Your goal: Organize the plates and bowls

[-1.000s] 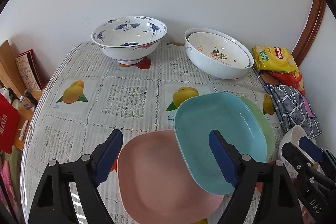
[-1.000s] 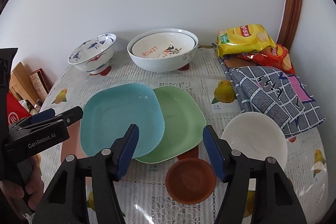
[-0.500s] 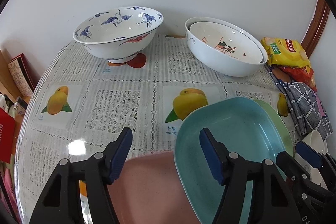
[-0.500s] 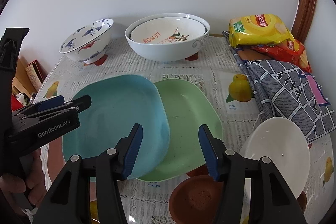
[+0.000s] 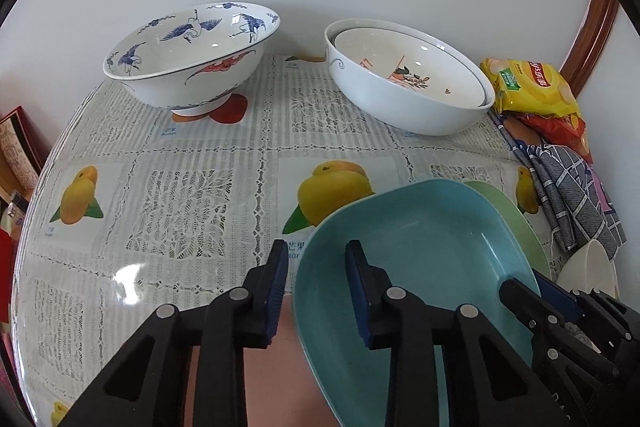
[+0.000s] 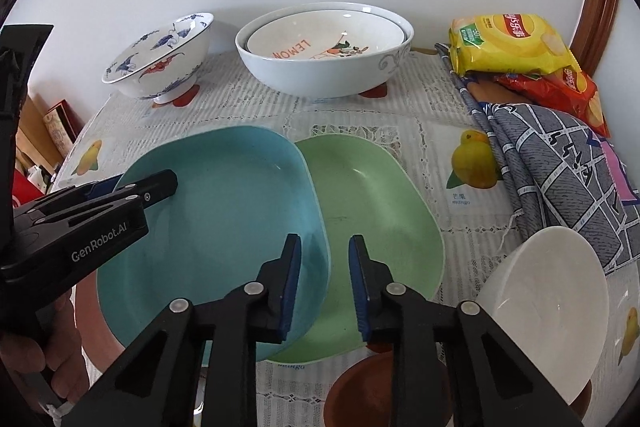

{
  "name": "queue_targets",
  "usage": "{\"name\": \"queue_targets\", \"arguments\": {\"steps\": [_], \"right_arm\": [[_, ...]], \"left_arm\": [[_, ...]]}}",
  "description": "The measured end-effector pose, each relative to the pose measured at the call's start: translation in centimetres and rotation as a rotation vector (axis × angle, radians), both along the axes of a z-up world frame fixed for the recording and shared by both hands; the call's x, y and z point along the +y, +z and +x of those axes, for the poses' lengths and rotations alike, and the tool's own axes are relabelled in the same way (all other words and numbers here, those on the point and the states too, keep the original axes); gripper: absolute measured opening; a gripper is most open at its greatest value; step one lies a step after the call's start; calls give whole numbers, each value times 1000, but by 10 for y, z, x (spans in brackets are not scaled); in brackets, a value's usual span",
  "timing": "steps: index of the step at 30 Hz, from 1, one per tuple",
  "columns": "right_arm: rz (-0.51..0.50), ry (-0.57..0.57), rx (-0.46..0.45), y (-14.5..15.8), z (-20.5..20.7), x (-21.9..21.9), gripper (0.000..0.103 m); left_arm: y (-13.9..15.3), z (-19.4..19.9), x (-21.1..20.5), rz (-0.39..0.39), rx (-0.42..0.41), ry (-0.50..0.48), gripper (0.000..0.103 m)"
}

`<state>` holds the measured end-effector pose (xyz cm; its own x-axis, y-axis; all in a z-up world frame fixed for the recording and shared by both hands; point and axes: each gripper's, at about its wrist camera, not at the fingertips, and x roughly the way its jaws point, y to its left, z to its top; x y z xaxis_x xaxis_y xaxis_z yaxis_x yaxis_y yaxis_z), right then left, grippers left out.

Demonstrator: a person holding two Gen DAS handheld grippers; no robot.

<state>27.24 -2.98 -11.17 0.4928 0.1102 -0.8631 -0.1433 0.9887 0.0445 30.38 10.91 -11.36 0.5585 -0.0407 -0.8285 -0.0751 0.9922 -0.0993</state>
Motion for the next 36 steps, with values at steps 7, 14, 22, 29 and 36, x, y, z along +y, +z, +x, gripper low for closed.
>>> {"name": "queue_targets", "arguments": {"steps": [7, 14, 22, 29, 36], "right_arm": [[-2, -6, -5, -2, 0, 0, 9], [23, -8, -14, 5, -3, 0, 9], [34, -12, -49, 27, -14, 2, 8], [40, -27, -89, 52, -35, -4, 8], [43, -37, -133, 76, -59, -10, 8]], "left_arm": [[4, -3, 3, -30, -12, 0, 15], [12, -9, 10, -57, -25, 14, 14], [35, -25, 11, -70, -64, 22, 14], [58, -45, 5, -68, -101, 15, 14], [81, -69, -3, -67, -144, 7, 14]]}}
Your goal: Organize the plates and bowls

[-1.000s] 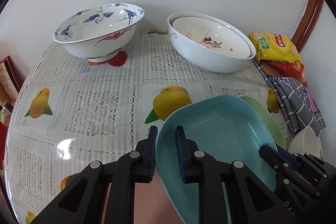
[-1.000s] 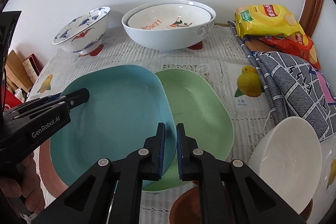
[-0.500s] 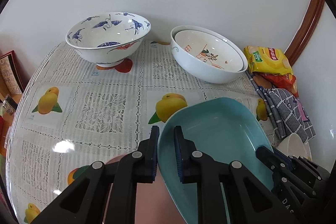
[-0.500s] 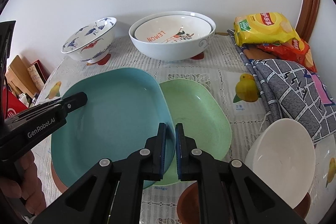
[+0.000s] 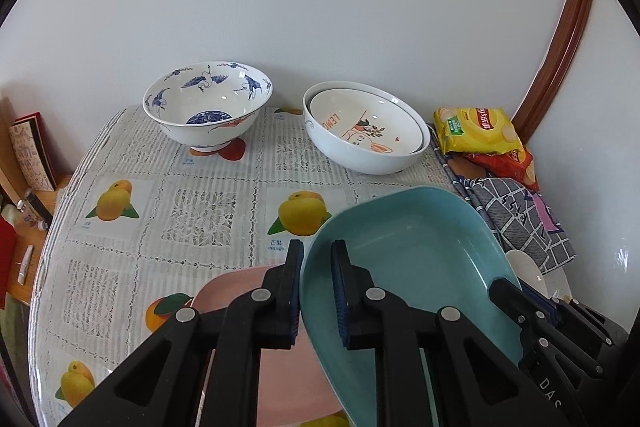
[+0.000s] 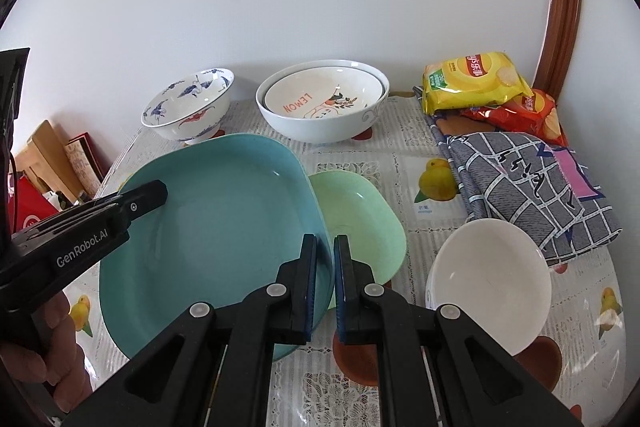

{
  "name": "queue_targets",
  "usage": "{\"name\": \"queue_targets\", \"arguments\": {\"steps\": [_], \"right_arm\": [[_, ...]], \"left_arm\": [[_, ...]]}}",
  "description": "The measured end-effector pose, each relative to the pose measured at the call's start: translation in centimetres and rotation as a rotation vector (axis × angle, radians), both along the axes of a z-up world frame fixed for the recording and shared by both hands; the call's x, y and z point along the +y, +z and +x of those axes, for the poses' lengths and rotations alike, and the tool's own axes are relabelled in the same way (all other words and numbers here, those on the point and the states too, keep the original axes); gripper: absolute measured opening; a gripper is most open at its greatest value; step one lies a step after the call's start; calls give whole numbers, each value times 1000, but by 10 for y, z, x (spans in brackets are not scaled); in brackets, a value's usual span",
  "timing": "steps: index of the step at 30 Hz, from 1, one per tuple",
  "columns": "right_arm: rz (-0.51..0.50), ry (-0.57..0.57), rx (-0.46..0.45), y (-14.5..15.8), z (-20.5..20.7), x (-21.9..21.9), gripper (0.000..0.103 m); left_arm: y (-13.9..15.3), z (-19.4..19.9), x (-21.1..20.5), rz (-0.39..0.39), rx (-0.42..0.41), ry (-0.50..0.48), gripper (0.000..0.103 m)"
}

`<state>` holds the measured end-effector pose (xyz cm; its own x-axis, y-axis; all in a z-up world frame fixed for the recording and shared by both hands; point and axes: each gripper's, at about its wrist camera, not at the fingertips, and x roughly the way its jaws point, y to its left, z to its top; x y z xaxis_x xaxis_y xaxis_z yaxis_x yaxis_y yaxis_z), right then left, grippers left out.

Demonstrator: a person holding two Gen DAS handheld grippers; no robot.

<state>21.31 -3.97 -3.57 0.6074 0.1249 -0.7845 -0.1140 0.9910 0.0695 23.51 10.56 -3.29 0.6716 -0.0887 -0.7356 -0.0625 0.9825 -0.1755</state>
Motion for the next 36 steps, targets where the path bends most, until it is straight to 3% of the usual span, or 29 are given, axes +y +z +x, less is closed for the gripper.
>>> {"name": "queue_targets", "arguments": {"steps": [12, 36], "right_arm": [[13, -21, -43, 25, -33, -10, 8], [7, -46, -14, 13, -58, -2, 8]], "left_arm": [[20, -32, -7, 7, -33, -7, 14], [6, -49, -1, -7, -4, -12, 14]]}}
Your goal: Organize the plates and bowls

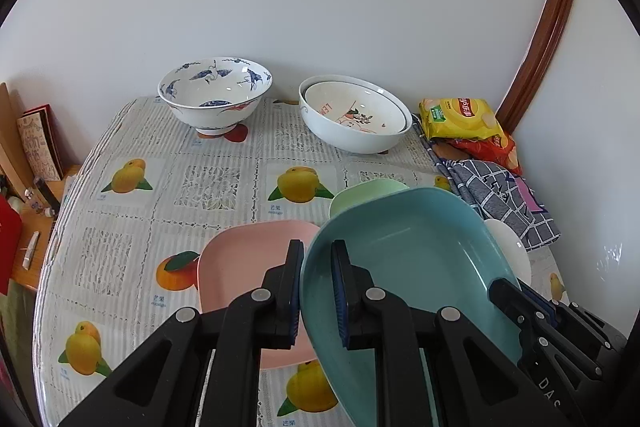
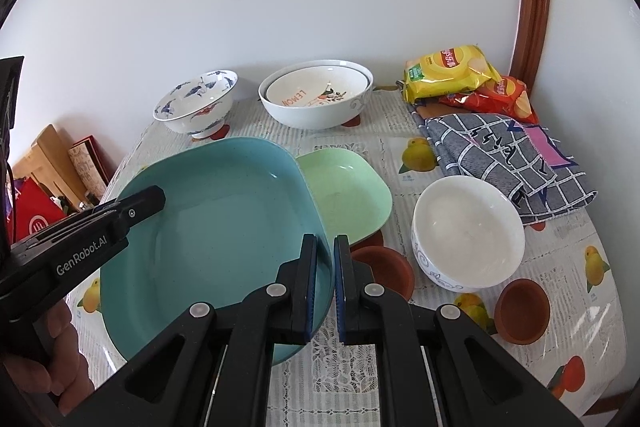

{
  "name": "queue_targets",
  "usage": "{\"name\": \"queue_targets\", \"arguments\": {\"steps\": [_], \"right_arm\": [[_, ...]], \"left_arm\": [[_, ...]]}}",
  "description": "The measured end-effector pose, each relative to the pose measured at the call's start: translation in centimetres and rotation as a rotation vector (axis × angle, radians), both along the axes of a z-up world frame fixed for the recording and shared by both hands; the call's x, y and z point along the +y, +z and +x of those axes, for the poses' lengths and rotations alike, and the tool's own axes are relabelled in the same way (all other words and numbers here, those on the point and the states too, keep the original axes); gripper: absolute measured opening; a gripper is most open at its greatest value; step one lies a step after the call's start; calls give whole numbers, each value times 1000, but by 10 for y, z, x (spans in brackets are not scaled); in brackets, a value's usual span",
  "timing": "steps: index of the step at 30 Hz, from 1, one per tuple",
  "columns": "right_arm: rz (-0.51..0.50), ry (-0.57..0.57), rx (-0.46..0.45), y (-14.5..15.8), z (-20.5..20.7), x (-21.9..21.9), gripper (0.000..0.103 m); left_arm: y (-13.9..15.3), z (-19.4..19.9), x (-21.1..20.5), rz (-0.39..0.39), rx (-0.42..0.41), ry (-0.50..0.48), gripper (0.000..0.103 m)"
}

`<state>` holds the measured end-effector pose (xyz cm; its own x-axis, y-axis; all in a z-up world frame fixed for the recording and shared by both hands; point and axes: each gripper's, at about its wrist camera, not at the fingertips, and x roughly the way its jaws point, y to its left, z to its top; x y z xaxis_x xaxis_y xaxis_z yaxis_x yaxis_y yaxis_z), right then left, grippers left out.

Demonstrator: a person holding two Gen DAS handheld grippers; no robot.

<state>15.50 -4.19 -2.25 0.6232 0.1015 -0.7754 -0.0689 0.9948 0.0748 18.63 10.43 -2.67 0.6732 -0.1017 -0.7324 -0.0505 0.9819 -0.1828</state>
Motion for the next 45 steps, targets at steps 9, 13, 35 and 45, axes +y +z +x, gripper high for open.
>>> {"name": "queue_targets", "arguments": {"steps": [9, 13, 35, 45], "right_arm": [[-4, 8, 19, -9, 2, 9, 8], [-9, 18, 29, -14, 4, 14, 8], [-9, 51, 66, -34, 19, 46, 8], [-5, 82, 71, -42, 35, 61, 8]], "left_arm": [[-8, 2, 9, -6, 14, 9, 14], [-13, 3, 15, -12, 23, 18, 14], [-29, 11, 47, -26, 49, 62, 14], [-38, 21, 66, -32, 58, 91, 14]]}}
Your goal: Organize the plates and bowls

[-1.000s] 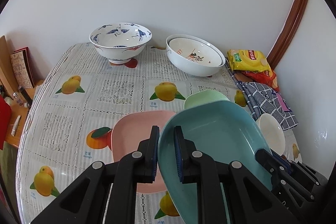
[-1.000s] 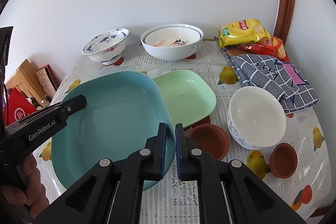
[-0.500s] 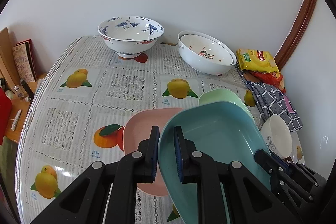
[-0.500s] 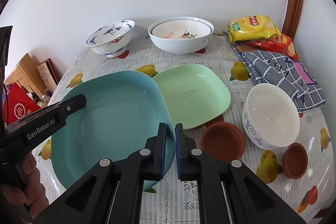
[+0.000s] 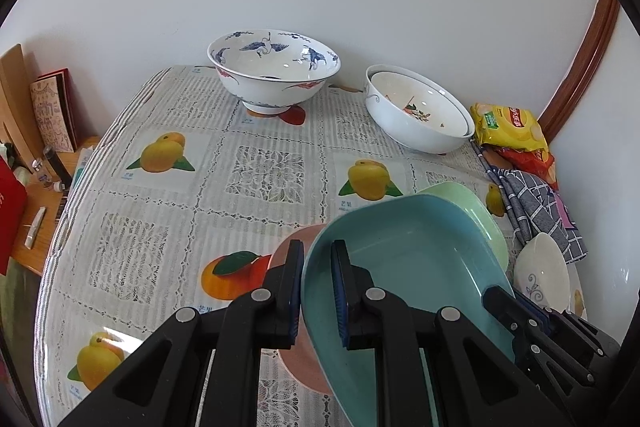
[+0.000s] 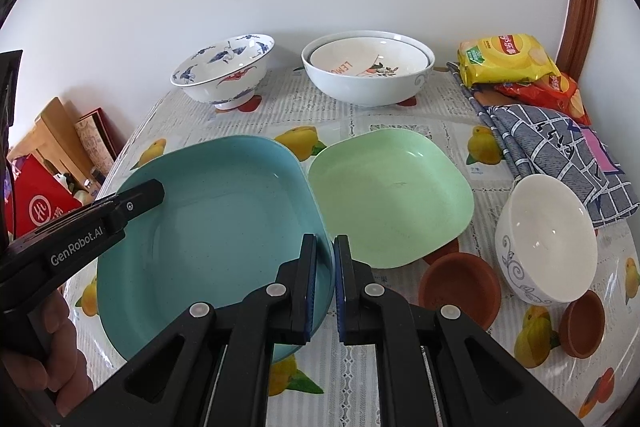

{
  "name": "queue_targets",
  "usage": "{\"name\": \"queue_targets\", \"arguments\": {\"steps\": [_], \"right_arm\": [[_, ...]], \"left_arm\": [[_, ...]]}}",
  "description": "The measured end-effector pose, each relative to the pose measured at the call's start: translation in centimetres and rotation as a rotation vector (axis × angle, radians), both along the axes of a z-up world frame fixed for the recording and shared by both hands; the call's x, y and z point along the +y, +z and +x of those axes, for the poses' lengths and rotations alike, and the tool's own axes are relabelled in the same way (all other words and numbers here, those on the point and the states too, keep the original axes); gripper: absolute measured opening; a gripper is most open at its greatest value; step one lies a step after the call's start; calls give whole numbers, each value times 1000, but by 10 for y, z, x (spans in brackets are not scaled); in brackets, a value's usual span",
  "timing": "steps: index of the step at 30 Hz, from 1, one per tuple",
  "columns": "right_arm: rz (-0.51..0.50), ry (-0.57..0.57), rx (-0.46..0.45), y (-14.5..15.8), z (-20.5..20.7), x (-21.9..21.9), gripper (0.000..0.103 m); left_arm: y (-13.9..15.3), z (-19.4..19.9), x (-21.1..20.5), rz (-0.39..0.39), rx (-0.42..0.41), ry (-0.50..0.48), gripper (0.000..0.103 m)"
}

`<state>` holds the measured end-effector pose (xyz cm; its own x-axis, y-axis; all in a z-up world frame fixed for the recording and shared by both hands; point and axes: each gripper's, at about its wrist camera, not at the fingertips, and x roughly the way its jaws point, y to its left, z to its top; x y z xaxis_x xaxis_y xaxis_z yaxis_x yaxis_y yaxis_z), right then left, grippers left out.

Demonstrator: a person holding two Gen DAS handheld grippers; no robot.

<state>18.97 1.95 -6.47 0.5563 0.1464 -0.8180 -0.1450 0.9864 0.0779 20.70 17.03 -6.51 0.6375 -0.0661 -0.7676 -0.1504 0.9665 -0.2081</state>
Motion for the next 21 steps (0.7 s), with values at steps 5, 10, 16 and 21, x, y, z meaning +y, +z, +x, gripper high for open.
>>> {"name": "queue_targets", "arguments": {"steps": [5, 10, 16, 21], "right_arm": [[-6, 15, 20, -10, 8, 9, 8], [-18, 30, 41, -23, 10, 16, 8], [-25, 30, 72, -40, 15, 18, 9], [-42, 34, 77, -47, 19, 20, 9]], "left_arm": [[-13, 5, 8, 1, 23, 15, 14], [-26, 12, 15, -11, 44, 17, 14], [-39, 19, 17, -18, 57, 11, 14], [-47, 24, 18, -26, 57, 4, 14]]}}
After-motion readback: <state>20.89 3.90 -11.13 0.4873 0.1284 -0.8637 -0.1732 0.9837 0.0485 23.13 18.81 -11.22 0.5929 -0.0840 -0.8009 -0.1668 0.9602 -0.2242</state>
